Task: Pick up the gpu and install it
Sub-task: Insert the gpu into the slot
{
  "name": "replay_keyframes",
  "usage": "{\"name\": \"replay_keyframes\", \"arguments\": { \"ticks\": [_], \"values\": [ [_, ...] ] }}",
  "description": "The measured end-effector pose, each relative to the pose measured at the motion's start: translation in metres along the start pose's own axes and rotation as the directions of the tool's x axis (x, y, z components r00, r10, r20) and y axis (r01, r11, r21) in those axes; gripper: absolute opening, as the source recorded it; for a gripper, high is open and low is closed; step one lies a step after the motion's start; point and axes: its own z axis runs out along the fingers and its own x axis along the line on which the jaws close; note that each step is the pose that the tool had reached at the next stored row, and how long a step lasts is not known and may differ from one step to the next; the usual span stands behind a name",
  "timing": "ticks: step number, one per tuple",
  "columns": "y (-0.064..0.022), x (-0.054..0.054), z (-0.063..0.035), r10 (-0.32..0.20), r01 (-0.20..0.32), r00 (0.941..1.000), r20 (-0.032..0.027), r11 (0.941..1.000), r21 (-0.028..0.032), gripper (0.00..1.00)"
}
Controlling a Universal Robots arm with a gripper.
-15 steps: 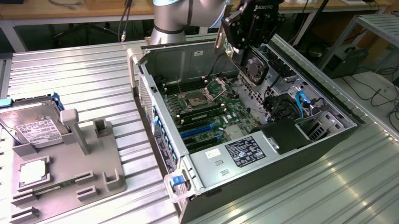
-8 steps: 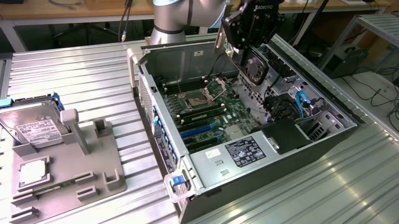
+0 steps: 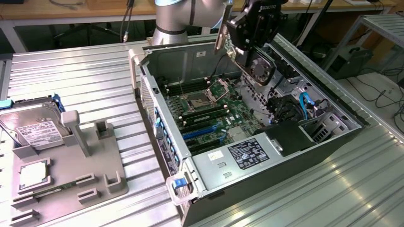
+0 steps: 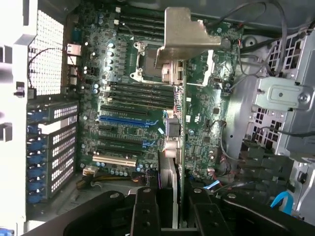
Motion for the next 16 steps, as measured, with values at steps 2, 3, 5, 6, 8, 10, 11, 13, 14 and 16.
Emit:
{"name": "replay_keyframes", "arguments": {
  "ticks": [2, 3, 5, 6, 8, 10, 11, 13, 14, 16],
  "values": [
    [0.0000, 0.0000, 0.0001, -0.040, 0.040, 0.9992, 0.0043, 0.9992, 0.0001, 0.28],
    [0.0000, 0.0000, 0.0002, -0.055, 0.055, 0.9985, 0.0058, 0.9985, 0.0002, 0.28],
    [0.0000, 0.0000, 0.0003, -0.131, 0.131, 0.9913, 0.0138, 0.9914, 0.0010, 0.28],
    [0.0000, 0.0000, 0.0003, -0.189, 0.189, 0.9817, 0.0199, 0.9819, 0.0020, 0.28],
    [0.0000, 0.0000, 0.0003, -0.252, 0.252, 0.9674, 0.0264, 0.9677, 0.0035, 0.28],
    [0.0000, 0.0000, 0.0003, -0.297, 0.297, 0.9542, 0.0312, 0.9547, 0.0049, 0.28],
    [0.0000, 0.0000, 0.0003, -0.321, 0.321, 0.9465, 0.0336, 0.9470, 0.0057, 0.28],
    [0.0000, 0.0000, 0.0003, -0.371, 0.371, 0.9278, 0.0388, 0.9286, 0.0078, 0.28],
    [0.0000, 0.0000, 0.0003, -0.387, 0.387, 0.9212, 0.0405, 0.9221, 0.0084, 0.28],
    [0.0000, 0.0000, 0.0003, -0.420, 0.420, 0.9064, 0.0440, 0.9075, 0.0099, 0.28]
  ]
}}
